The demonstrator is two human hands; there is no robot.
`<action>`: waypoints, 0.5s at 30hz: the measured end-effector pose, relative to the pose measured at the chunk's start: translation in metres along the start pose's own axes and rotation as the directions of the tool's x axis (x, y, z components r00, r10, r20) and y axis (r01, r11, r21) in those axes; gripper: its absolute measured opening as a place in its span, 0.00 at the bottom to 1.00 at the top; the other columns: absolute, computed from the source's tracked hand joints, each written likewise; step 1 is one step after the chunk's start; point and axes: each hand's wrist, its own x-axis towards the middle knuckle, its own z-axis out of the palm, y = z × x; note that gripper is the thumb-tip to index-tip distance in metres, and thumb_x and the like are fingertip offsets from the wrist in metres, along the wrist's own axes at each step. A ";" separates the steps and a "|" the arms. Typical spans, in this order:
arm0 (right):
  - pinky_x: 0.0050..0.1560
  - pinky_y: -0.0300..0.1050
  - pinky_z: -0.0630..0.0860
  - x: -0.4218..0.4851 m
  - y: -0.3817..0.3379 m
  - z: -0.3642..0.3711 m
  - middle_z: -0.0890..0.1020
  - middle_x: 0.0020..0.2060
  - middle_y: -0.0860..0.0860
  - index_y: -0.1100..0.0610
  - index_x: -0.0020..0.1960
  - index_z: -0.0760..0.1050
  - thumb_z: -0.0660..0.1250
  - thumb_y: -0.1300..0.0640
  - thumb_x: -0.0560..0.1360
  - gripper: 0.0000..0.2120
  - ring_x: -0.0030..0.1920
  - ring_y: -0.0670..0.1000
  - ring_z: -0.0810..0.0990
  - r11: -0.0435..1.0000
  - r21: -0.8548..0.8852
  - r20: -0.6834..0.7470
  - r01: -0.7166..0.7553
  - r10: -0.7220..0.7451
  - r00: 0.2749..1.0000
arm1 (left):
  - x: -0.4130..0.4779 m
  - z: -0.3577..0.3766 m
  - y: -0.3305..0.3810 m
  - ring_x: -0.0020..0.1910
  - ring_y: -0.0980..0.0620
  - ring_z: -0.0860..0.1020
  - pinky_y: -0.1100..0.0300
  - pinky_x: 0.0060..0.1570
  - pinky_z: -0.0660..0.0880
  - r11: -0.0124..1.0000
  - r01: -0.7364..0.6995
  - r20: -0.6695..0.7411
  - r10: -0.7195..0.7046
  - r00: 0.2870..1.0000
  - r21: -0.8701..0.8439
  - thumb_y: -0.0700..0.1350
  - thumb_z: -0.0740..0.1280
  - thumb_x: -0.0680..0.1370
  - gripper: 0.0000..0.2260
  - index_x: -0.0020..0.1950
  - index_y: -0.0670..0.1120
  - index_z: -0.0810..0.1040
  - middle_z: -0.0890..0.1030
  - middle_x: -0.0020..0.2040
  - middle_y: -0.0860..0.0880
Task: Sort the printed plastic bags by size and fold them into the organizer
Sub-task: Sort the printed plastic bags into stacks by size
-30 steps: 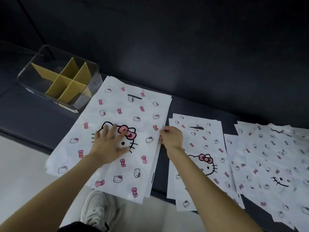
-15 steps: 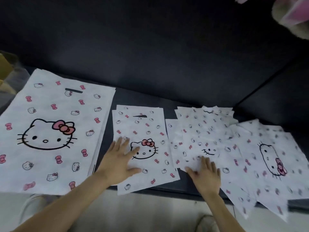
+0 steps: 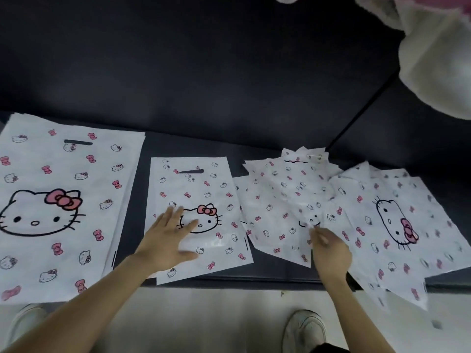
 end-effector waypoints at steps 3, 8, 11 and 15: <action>0.37 0.41 0.67 -0.002 -0.047 -0.029 0.76 0.26 0.45 0.53 0.33 0.77 0.67 0.59 0.76 0.13 0.30 0.45 0.71 0.955 0.295 0.079 0.016 -0.041 0.996 | 0.000 -0.007 0.001 0.76 0.47 0.36 0.55 0.73 0.42 0.992 0.038 0.012 -0.037 0.999 -0.121 0.74 0.58 0.69 0.42 0.77 0.59 0.48 0.40 0.78 0.48; 0.36 0.40 0.69 -0.024 -0.127 -0.029 0.76 0.31 0.54 0.57 0.32 0.80 0.69 0.64 0.74 0.12 0.34 0.49 0.72 0.665 0.670 0.430 -0.329 0.015 0.903 | -0.021 -0.033 0.033 0.74 0.59 0.54 0.62 0.71 0.53 0.655 -0.033 -0.120 -0.088 0.989 -0.755 0.74 0.67 0.59 0.42 0.70 0.65 0.61 0.60 0.74 0.61; 0.45 0.46 0.79 -0.041 -0.162 0.002 0.84 0.43 0.60 0.63 0.46 0.81 0.67 0.63 0.76 0.05 0.42 0.56 0.82 0.451 0.590 0.723 -0.669 0.073 0.687 | -0.036 -0.038 0.054 0.67 0.66 0.64 0.64 0.63 0.67 0.439 -0.104 -0.108 0.016 0.994 -0.893 0.60 0.79 0.60 0.46 0.70 0.71 0.55 0.63 0.70 0.67; 0.47 0.49 0.79 -0.055 -0.180 0.041 0.83 0.46 0.59 0.64 0.50 0.79 0.64 0.59 0.79 0.09 0.44 0.55 0.82 0.412 0.475 0.837 -0.777 0.061 0.544 | -0.039 -0.030 0.051 0.61 0.58 0.74 0.61 0.55 0.74 0.052 -0.001 0.000 0.015 1.000 -0.999 0.39 0.74 0.61 0.49 0.72 0.65 0.51 0.73 0.65 0.56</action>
